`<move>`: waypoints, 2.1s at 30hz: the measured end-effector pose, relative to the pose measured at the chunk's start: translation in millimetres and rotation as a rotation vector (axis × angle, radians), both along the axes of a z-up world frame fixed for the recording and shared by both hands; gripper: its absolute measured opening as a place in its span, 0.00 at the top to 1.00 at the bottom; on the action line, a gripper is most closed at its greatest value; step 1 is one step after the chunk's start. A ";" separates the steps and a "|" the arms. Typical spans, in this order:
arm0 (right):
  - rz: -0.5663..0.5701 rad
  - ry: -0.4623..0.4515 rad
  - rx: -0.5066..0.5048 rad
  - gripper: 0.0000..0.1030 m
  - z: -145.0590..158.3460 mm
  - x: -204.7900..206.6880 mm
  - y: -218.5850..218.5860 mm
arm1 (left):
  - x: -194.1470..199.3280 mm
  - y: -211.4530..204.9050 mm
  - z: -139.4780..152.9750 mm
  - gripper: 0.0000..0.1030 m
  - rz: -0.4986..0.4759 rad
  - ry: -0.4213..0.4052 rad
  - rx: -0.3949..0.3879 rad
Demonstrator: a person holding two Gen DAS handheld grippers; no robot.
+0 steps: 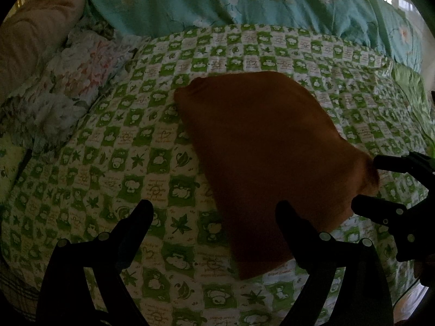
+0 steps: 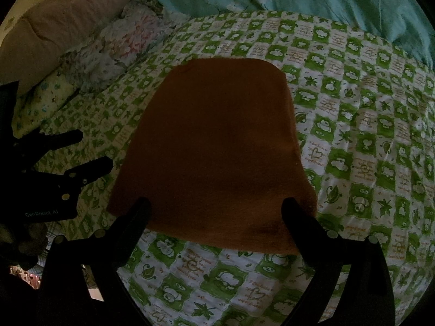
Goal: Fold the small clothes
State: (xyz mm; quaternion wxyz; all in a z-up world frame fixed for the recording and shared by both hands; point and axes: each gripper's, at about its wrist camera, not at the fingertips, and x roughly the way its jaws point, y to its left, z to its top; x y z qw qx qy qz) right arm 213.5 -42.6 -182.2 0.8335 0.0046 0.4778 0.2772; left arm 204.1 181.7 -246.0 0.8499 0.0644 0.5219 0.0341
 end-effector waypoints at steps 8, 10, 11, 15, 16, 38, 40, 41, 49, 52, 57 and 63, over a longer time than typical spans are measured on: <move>0.002 -0.001 -0.001 0.06 -0.2 -0.4 -0.3 | 2.1 -1.1 1.4 0.11 -0.009 0.002 -0.001; 0.001 -0.001 -0.001 0.06 -0.4 -0.4 -0.3 | 1.5 -1.3 1.3 0.11 -0.007 0.001 0.000; 0.002 -0.001 0.000 0.06 -0.5 -0.3 -0.5 | 1.3 -1.4 1.1 0.11 -0.006 0.001 0.000; 0.003 -0.001 -0.001 0.06 -0.6 0.0 -0.7 | 2.7 -1.8 1.1 0.11 -0.010 0.003 0.000; 0.002 -0.001 -0.001 0.06 -0.4 0.1 -0.7 | 3.1 -1.8 1.2 0.11 -0.011 0.003 0.000; 0.002 0.000 0.002 0.06 -0.3 2.5 -3.0 | 5.8 -1.4 -0.2 0.11 -0.011 0.004 -0.001; 0.002 0.000 0.002 0.06 0.0 2.6 -3.1 | 6.7 -1.0 -0.7 0.11 -0.015 0.004 -0.002; 0.002 0.000 0.002 0.06 0.0 2.7 -3.2 | 6.8 -1.0 -0.7 0.11 -0.015 0.004 -0.001; 0.004 0.000 0.002 0.06 -0.1 3.5 -3.4 | 7.3 -0.9 -0.7 0.11 -0.015 0.004 -0.001; 0.005 0.000 0.002 0.06 0.1 3.7 -3.4 | 7.7 -0.8 -1.2 0.11 -0.014 0.005 -0.002; 0.006 0.000 0.002 0.06 -0.1 3.9 -3.3 | 10.8 1.9 -3.8 0.11 -0.016 0.006 -0.004; 0.005 0.000 0.002 0.06 0.3 4.2 -3.2 | 13.5 5.1 -5.5 0.11 -0.015 0.006 -0.009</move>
